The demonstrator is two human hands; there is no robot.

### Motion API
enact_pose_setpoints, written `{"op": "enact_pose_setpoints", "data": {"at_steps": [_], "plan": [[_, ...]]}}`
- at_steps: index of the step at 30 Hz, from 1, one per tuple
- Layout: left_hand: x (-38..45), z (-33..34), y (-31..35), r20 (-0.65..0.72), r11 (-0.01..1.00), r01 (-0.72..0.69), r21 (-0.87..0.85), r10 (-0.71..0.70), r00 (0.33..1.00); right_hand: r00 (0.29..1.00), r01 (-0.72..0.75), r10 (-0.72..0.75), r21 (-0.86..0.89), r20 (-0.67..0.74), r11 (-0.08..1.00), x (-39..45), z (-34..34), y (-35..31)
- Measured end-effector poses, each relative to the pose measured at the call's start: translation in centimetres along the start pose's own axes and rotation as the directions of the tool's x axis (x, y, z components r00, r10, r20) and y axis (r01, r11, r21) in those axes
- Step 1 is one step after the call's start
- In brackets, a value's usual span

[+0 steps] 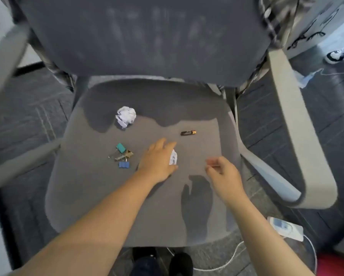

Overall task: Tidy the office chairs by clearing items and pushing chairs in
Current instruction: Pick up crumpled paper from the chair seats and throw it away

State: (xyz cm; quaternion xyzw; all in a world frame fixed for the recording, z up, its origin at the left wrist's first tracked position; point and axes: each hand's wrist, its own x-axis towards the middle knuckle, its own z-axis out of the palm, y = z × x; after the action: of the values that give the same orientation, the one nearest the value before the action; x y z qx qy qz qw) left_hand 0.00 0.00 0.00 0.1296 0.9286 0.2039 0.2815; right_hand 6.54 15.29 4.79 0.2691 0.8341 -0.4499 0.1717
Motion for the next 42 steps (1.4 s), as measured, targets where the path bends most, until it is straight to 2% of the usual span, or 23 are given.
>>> {"op": "enact_pose_setpoints", "data": {"at_steps": [2,4,7,11,15,18,22,24,29,32,36,42], "plan": [[1.1,0.9,-0.3,0.005,0.999,-0.01,0.05,0.01,1.0,1.0,0.004,-0.004,0.004,-0.006,1.0,0.9,0.7,1.1],[1.6,1.7,-0.7,0.01,0.999,0.012,0.03,-0.012,1.0,1.0,-0.003,0.003,-0.005,0.003,1.0,1.4,1.2,2.0],[1.2,1.7,-0.5,-0.049,0.986,0.05,-0.157,-0.059,0.997,1.0,-0.003,0.003,0.018,0.005,1.0,1.6,1.7,2.3],[-0.6,-1.4,-1.0,-0.204,0.926,0.104,-0.362,-0.188,0.961,0.999,0.019,-0.02,0.034,0.032,0.999,2.2,2.5,0.3],[-3.5,-4.9,-3.0,-0.296,0.824,0.205,-0.528,-0.405,0.865,0.991,0.075,-0.074,0.0,0.11,0.997,2.3,3.9,-3.6],[-5.0,-6.7,-5.4,-0.327,0.76,0.247,-0.602,-0.516,0.792,0.978,0.146,-0.137,-0.052,0.156,0.988,2.4,5.3,-6.6],[-4.9,-8.2,-8.4,-0.332,0.634,0.244,-0.734,-0.648,0.685,0.957,0.25,-0.228,-0.111,0.179,0.962,4.3,8.5,-9.6],[-4.4,-8.3,-10.1,-0.336,0.6,0.226,-0.767,-0.677,0.655,0.951,0.28,-0.251,-0.162,0.178,0.946,5.7,10.6,-10.6],[-1.9,-7.6,-14.3,-0.316,0.583,0.215,-0.784,-0.672,0.67,0.929,0.37,-0.357,-0.209,0.1,0.905,8.8,15.9,-11.6],[-0.2,-7.6,-15.6,-0.305,0.52,0.148,-0.841,-0.682,0.664,0.922,0.387,-0.379,-0.26,0.081,0.885,10.6,17.8,-12.0],[1.0,-7.3,-15.9,-0.264,0.445,0.079,-0.892,-0.655,0.708,0.907,0.419,-0.403,-0.313,0.118,0.852,12.0,19.0,-12.1],[0.6,-8.2,-14.1,-0.256,0.438,0.046,-0.898,-0.604,0.755,0.893,0.449,-0.45,-0.139,0.022,0.883,10.1,16.7,-12.5]]}}
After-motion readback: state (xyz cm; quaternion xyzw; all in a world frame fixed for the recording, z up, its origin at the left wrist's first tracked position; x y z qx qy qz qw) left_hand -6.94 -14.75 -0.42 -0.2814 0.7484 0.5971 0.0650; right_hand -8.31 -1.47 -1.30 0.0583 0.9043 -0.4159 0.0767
